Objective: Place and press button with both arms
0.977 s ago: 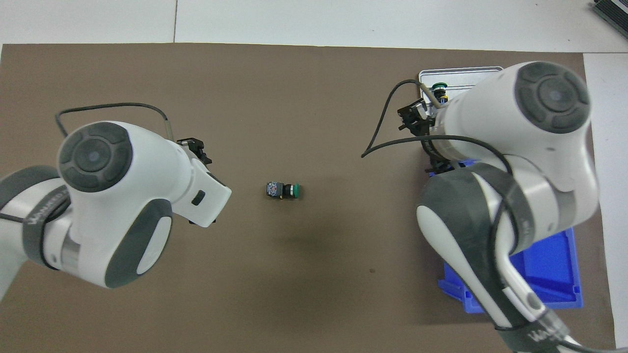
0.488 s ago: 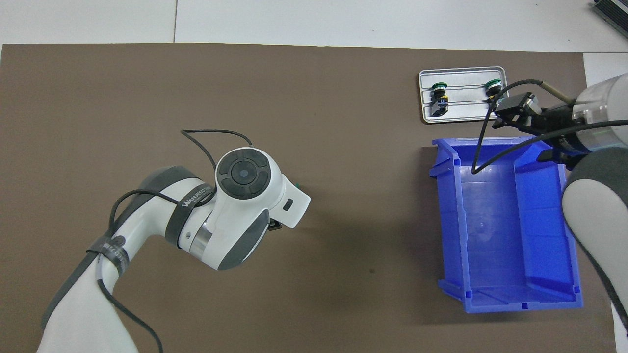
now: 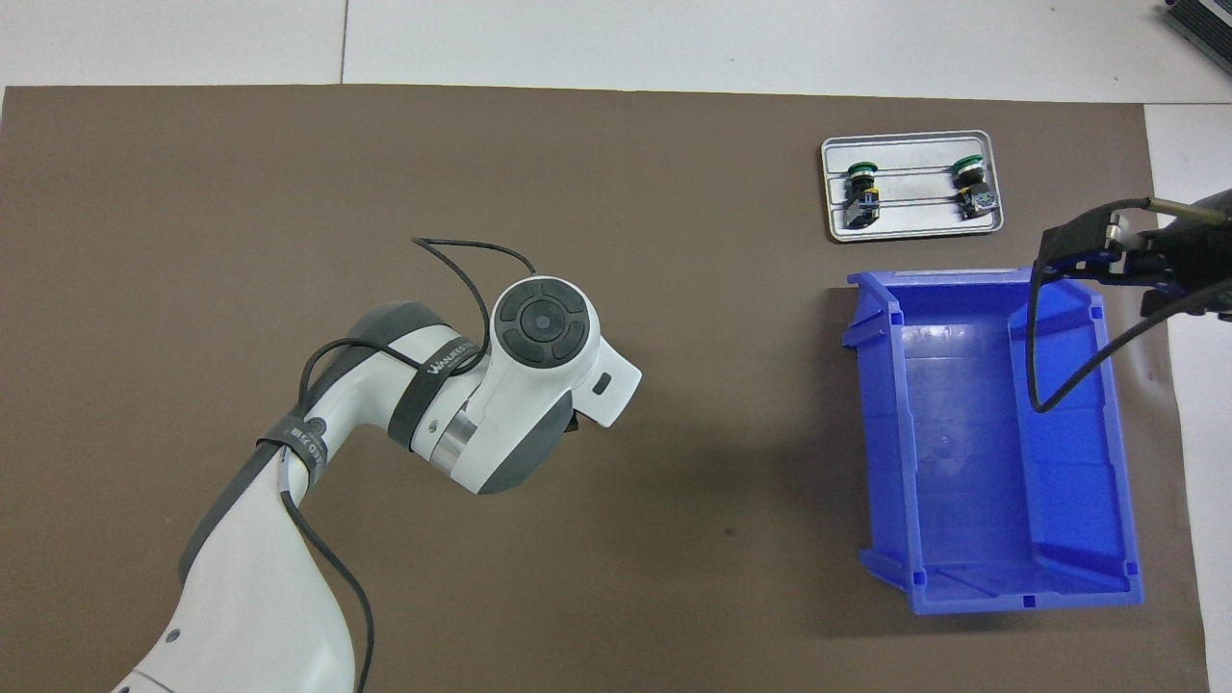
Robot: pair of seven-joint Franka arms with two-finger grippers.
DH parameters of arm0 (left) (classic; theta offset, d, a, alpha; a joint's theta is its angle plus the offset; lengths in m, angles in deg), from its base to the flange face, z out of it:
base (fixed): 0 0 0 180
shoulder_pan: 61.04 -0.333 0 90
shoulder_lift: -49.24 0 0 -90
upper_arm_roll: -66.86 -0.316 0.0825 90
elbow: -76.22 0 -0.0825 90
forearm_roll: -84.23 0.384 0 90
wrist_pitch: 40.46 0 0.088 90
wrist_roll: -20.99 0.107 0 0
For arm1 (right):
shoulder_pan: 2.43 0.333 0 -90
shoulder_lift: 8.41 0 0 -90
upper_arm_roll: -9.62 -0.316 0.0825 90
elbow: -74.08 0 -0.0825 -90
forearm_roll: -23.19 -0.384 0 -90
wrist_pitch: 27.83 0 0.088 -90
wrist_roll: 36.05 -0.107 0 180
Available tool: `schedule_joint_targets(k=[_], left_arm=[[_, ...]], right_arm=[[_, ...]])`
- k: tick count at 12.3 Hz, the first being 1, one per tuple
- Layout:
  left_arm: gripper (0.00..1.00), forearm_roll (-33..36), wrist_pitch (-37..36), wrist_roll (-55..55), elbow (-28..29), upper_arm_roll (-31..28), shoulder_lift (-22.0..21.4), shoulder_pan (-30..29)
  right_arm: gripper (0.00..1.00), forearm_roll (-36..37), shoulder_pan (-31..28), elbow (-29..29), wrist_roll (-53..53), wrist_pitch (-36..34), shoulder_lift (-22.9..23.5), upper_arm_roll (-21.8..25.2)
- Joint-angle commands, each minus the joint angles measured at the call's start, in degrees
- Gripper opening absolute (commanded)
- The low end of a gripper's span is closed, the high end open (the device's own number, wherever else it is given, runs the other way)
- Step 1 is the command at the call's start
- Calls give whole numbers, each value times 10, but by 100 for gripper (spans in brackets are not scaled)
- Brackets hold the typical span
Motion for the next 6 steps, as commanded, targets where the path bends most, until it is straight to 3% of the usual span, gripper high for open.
schedule_joint_targets(k=[1,6], left_arm=[[100,13,16,-13,8,-10,9,26],[97,15,59,-27,35,-9,10,30]], right_arm=[[100,6,-6,-13,26,-16,7,-2],[100,19,0,16,101,-26,-6,-3]])
